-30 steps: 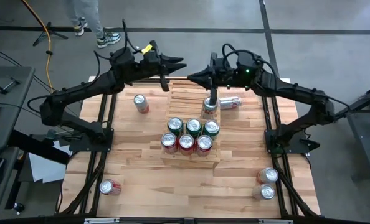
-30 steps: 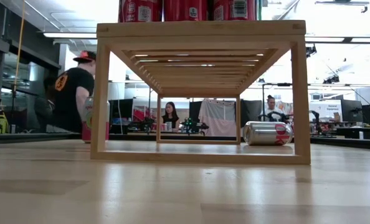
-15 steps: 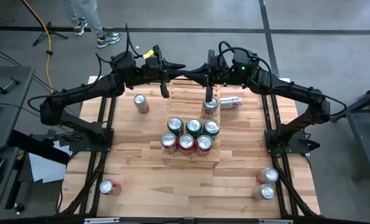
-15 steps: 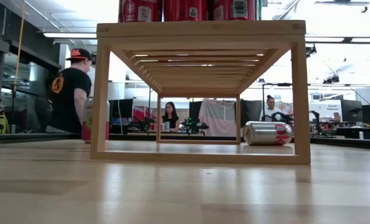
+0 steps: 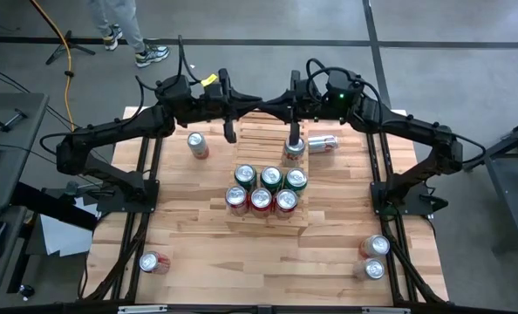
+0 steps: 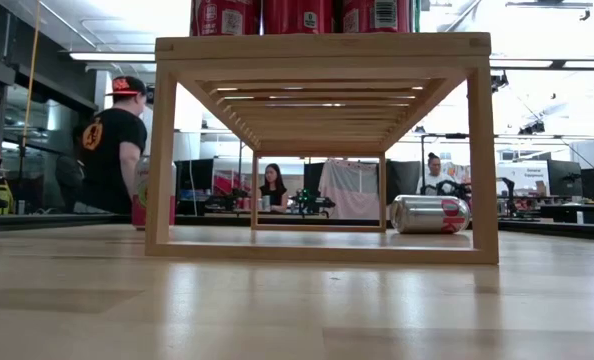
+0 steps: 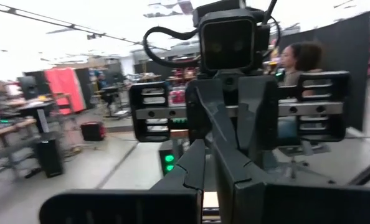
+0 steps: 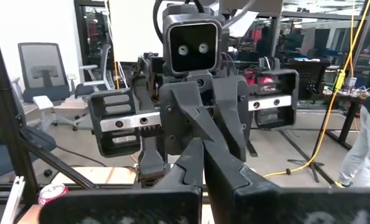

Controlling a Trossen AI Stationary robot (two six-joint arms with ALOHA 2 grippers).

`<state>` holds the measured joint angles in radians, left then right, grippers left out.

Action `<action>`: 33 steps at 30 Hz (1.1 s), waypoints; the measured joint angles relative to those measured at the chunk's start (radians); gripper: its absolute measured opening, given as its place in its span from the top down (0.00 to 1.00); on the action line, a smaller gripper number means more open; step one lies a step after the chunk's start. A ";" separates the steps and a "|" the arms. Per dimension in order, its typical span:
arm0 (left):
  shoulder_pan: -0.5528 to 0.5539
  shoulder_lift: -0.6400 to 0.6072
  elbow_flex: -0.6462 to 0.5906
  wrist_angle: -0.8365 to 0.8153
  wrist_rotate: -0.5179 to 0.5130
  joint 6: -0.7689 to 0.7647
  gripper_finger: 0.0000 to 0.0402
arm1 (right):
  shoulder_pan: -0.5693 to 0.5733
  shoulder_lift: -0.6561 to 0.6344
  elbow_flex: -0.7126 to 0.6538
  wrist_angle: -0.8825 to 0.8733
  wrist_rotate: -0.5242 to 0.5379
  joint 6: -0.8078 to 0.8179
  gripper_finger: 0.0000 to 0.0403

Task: Place canned beverage on shelf
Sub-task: Put the top left red-silver soda can on the shelf

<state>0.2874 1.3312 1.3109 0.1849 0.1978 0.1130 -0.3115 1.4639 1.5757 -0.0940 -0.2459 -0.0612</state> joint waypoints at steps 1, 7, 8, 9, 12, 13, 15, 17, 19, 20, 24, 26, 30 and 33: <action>-0.001 0.000 0.000 0.001 0.020 -0.012 1.00 | 0.000 0.000 0.000 0.000 -0.001 -0.001 1.00; -0.008 0.001 0.000 0.008 0.073 -0.070 1.00 | -0.006 0.000 0.000 0.001 -0.007 -0.008 1.00; -0.008 0.001 0.000 0.009 0.076 -0.078 1.00 | -0.006 0.000 0.000 0.002 -0.008 -0.008 1.00; -0.008 0.000 0.000 0.011 0.080 -0.083 1.00 | -0.007 0.000 0.000 0.003 -0.009 -0.008 1.00; -0.009 0.000 0.000 0.017 0.103 -0.099 1.00 | -0.007 0.000 0.000 0.005 -0.016 -0.009 1.00; -0.009 -0.001 -0.001 0.017 0.107 -0.106 1.00 | -0.007 0.000 0.000 0.005 -0.017 -0.009 1.00; -0.009 -0.001 -0.001 0.017 0.111 -0.110 1.00 | -0.008 0.000 0.000 0.005 -0.021 -0.010 1.00; -0.009 -0.001 -0.001 0.017 0.111 -0.109 1.00 | -0.008 0.000 0.000 0.004 -0.021 -0.008 1.00; -0.009 -0.002 -0.001 0.016 0.087 -0.110 1.00 | -0.008 0.000 0.000 0.005 -0.022 -0.007 1.00; -0.009 -0.002 -0.001 0.013 0.064 -0.109 1.00 | -0.008 0.000 0.000 0.004 -0.023 -0.004 1.00; 0.010 -0.004 -0.001 -0.003 0.044 -0.084 1.00 | -0.008 -0.010 0.000 -0.015 -0.016 0.008 1.00; 0.018 -0.008 -0.001 -0.008 0.040 -0.075 1.00 | -0.008 -0.020 0.000 -0.021 -0.013 0.010 1.00; 0.043 -0.022 0.000 -0.042 0.055 -0.057 1.00 | -0.015 -0.064 0.000 -0.074 0.024 -0.001 1.00; 0.063 -0.046 0.000 -0.074 0.036 -0.050 1.00 | -0.027 -0.108 0.000 -0.191 0.043 -0.032 1.00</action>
<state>0.3506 1.2852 1.3109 0.1106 0.2333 0.0628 -0.3384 1.3561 1.5757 -0.2849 -0.2033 -0.0932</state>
